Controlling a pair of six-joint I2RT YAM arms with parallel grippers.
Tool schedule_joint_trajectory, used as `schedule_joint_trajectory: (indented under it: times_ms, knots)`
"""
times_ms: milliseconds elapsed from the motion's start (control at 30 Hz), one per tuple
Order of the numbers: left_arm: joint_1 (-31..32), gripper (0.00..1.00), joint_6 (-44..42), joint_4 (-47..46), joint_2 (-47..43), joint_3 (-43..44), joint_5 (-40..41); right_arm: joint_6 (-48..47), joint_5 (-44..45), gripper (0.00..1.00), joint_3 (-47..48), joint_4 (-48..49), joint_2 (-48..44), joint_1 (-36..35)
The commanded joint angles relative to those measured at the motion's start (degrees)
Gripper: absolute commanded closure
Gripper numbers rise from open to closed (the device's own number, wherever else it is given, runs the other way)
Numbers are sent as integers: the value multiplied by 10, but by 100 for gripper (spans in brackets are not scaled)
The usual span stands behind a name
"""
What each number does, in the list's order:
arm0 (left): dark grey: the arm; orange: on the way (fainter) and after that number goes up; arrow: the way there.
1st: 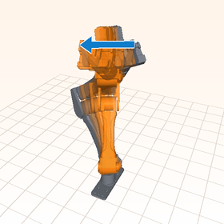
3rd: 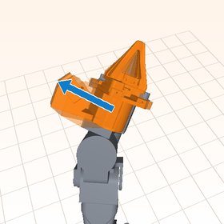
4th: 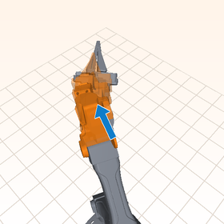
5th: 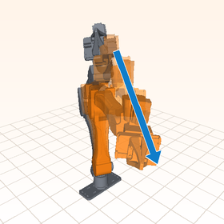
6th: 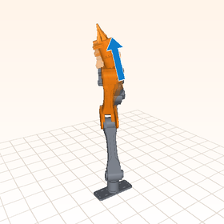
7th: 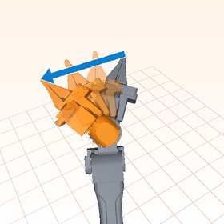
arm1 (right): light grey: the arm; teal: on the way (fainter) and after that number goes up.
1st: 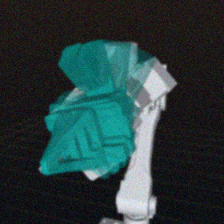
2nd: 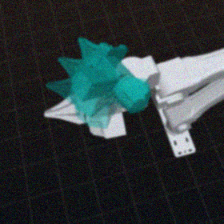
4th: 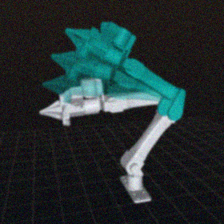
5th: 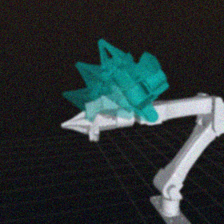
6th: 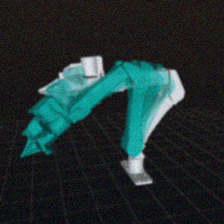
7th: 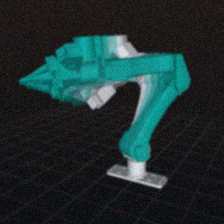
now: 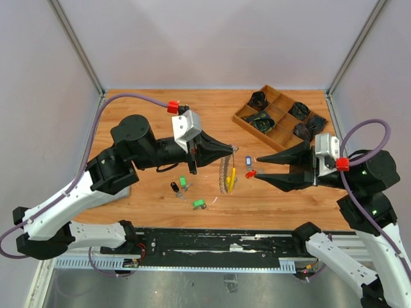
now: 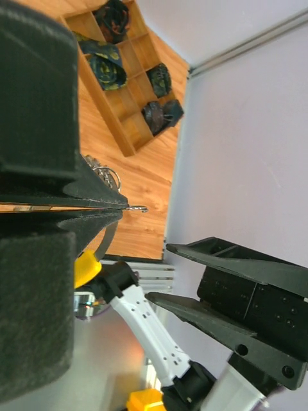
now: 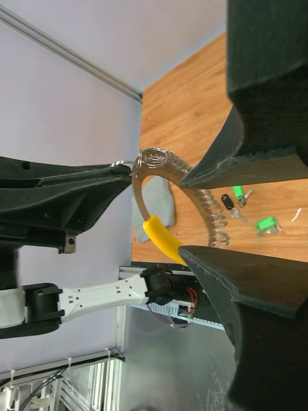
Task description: Put the keys on the keyring
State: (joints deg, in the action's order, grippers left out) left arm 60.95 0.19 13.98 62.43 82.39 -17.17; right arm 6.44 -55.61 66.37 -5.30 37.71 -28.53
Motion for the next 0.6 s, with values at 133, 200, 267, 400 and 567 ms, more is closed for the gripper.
schedule_joint_trajectory:
  times_ms: [133, 200, 267, 400, 567]
  knots:
    - [7, 99, -62, 193, 46, 79, 10, -106, -7, 58, 27, -163, 29, 4]
    - [8, 100, -64, 212, 53, 87, 9, -107, 4, 58, 24, -162, 32, -4]
    - [9, 99, -65, 235, 63, 98, 8, -110, 19, 58, 23, -163, 38, -19]
    - [12, 99, -68, 273, 81, 115, -3, -134, 57, 58, 18, -174, 52, -64]
    - [13, 100, -68, 284, 81, 118, -9, -131, 62, 59, -3, -146, 61, -96]
